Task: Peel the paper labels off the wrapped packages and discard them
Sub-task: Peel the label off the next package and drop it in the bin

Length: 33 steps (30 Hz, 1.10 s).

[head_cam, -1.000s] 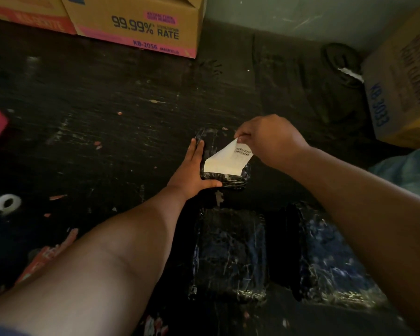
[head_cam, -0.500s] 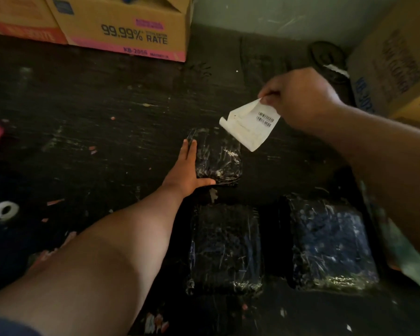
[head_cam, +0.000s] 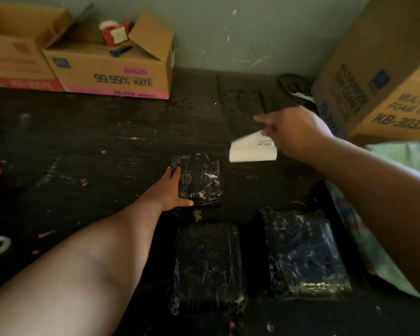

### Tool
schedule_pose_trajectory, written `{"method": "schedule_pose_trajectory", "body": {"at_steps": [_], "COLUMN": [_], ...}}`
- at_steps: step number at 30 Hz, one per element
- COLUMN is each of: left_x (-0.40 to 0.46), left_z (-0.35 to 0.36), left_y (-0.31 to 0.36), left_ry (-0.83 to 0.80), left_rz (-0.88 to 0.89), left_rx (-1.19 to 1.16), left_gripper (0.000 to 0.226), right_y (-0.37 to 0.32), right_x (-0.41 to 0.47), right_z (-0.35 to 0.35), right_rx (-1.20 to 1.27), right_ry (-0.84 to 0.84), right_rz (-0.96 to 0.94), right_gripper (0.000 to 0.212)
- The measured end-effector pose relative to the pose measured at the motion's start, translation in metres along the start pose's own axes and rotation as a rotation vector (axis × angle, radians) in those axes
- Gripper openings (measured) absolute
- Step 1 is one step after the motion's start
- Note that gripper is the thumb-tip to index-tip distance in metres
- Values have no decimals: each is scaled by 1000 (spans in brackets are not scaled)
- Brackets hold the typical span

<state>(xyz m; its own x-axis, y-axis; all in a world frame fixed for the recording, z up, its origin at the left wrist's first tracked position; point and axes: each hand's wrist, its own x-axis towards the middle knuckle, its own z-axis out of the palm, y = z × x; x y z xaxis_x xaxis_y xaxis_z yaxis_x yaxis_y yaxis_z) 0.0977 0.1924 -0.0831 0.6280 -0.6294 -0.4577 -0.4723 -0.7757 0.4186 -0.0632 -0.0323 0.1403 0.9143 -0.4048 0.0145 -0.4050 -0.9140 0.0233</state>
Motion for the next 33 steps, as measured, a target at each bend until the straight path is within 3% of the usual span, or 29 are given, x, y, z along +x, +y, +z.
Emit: {"method": "schedule_pose_trajectory", "body": {"at_steps": [2,5,12,19,23,29,33], "left_x": [-4,-11,-32,-62,-77,-75,-65], "left_z": [-4,-9,10,80,124,159,173], "left_y": [10,46,212,384,455,507,519], "left_ry": [65,235,390,354,271,280,216], "left_rz": [30,106,409,612,636,606,594], "left_rx": [64,188,119,170,200,332,256], "left_gripper": [109,86,65,61,60,61,67], "right_y": [13,49,171,295,351,409,417], "right_x": [-8,-24,-95,-195,-241,-263,-272], "right_z": [-1,-9,-35,-75,-80,-74,-68], "right_rx": [-65,20,-176,-191,-173,-192,-163], "right_ry": [-3,6,20,105,129,138,154], "right_rz": [-14,34,135,246,367,392,392], "right_gripper": [45,28,21,30,18,20,20]}}
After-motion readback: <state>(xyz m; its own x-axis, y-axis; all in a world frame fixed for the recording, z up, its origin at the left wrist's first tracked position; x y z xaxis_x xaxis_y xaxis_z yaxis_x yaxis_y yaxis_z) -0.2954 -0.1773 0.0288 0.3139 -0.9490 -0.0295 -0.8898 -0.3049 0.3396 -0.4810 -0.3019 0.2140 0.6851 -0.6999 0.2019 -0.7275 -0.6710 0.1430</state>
